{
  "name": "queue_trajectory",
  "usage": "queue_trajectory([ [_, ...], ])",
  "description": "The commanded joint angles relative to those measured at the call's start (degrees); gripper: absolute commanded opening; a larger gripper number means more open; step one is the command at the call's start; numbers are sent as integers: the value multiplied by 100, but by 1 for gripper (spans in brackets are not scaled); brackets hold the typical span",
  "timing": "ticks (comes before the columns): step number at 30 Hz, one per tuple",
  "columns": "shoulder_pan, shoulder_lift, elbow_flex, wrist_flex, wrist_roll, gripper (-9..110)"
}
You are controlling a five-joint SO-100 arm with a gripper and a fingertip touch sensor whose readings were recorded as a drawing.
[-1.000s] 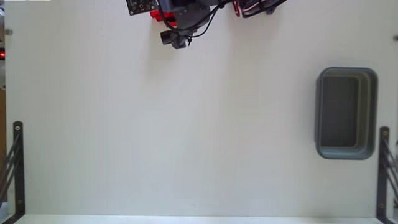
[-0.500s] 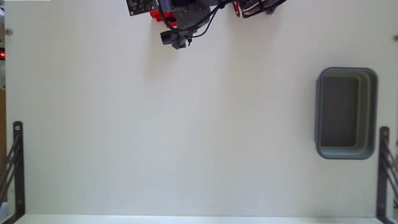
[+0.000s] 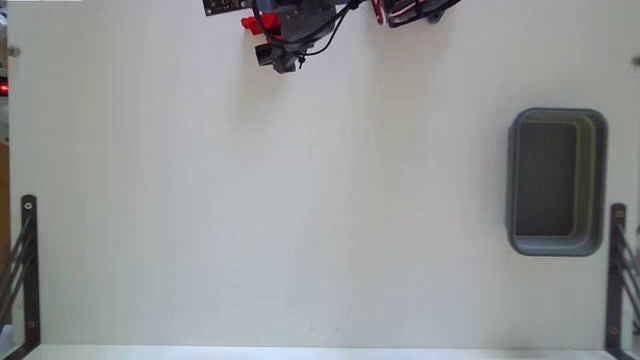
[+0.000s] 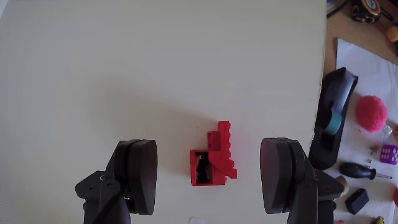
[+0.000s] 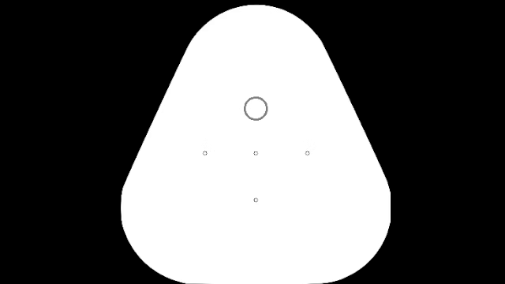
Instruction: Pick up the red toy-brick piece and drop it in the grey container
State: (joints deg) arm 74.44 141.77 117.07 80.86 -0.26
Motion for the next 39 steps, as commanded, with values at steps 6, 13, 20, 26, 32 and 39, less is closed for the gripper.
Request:
queue_trajectory([
  [6,140,41,-238,102,26,110],
  [13,140,213,173,-136,26,110],
  [20,140,393,616,-399,26,110],
  [26,140,546,1006,-636,26,110],
  [32,140,676,1351,-852,26,110],
  [39,140,813,1740,-1103,26,110],
])
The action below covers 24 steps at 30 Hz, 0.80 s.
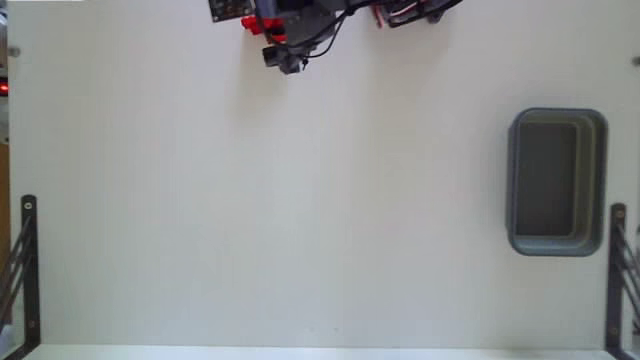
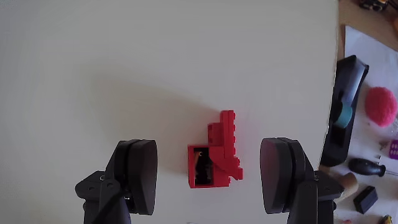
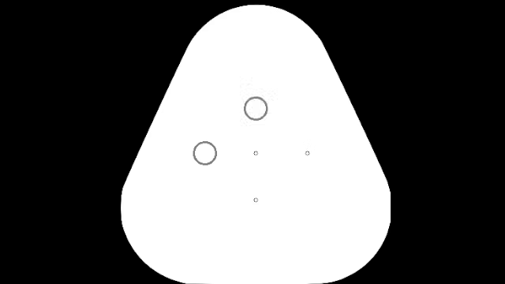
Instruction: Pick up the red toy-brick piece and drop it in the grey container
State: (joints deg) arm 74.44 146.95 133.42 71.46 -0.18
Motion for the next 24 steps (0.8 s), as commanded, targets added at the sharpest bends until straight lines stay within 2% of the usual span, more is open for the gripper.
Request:
queue_trajectory([
  [1,140,314,163,-200,18,110],
  [24,140,628,1263,-987,18,110],
])
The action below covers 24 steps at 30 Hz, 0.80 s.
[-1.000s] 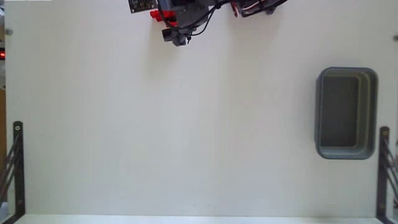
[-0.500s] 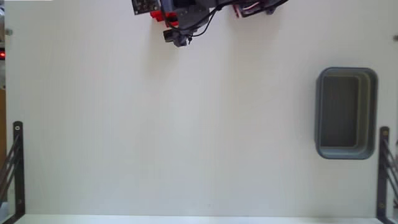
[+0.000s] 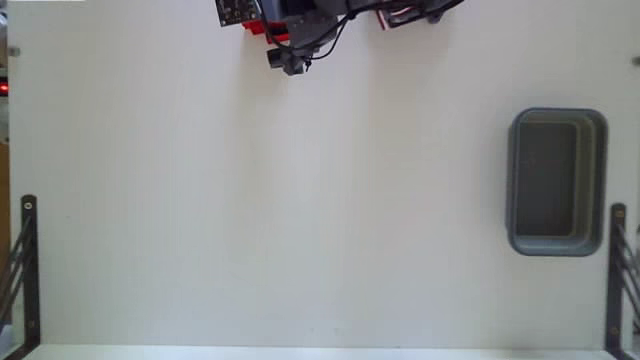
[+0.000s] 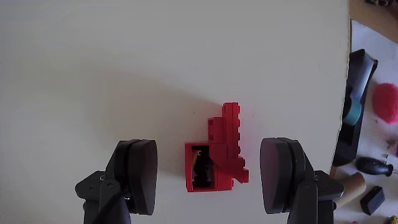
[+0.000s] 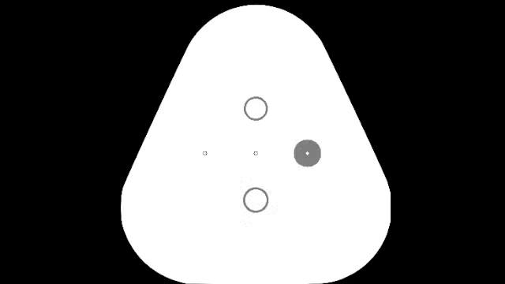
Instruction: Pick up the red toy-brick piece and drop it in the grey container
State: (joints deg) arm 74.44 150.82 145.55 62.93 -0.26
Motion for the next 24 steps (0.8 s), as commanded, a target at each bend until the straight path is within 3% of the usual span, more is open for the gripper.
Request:
queue_trajectory([
  [1,140,248,84,-161,26,110],
  [24,140,339,783,-769,26,110],
])
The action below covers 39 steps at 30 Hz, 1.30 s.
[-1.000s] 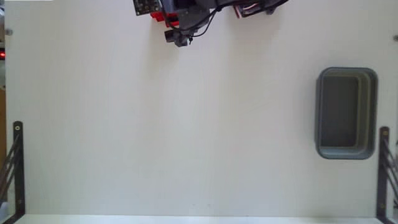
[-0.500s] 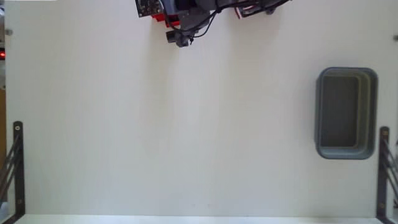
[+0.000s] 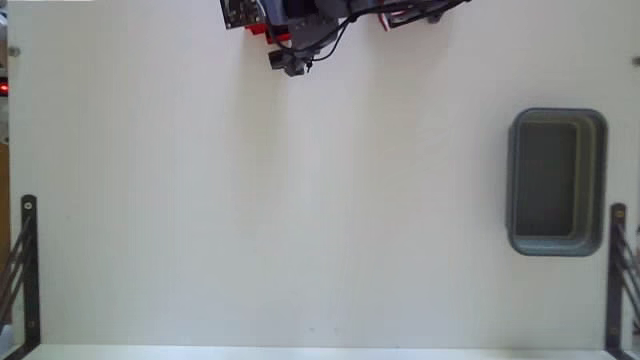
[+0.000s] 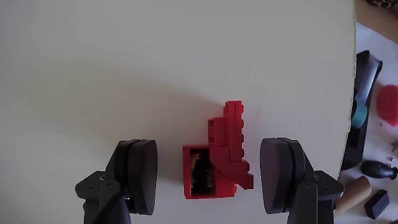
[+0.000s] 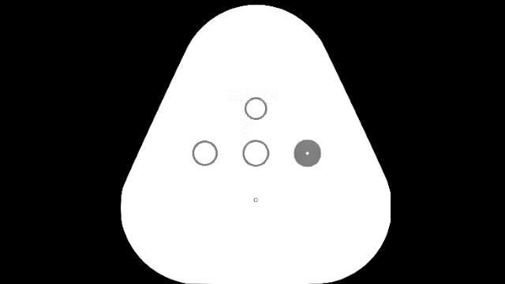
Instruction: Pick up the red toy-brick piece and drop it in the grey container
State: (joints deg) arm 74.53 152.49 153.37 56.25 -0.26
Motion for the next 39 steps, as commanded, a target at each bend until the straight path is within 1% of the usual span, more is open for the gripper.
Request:
queue_trajectory([
  [1,131,172,7,-108,26,110],
  [39,131,171,198,-300,26,110],
])
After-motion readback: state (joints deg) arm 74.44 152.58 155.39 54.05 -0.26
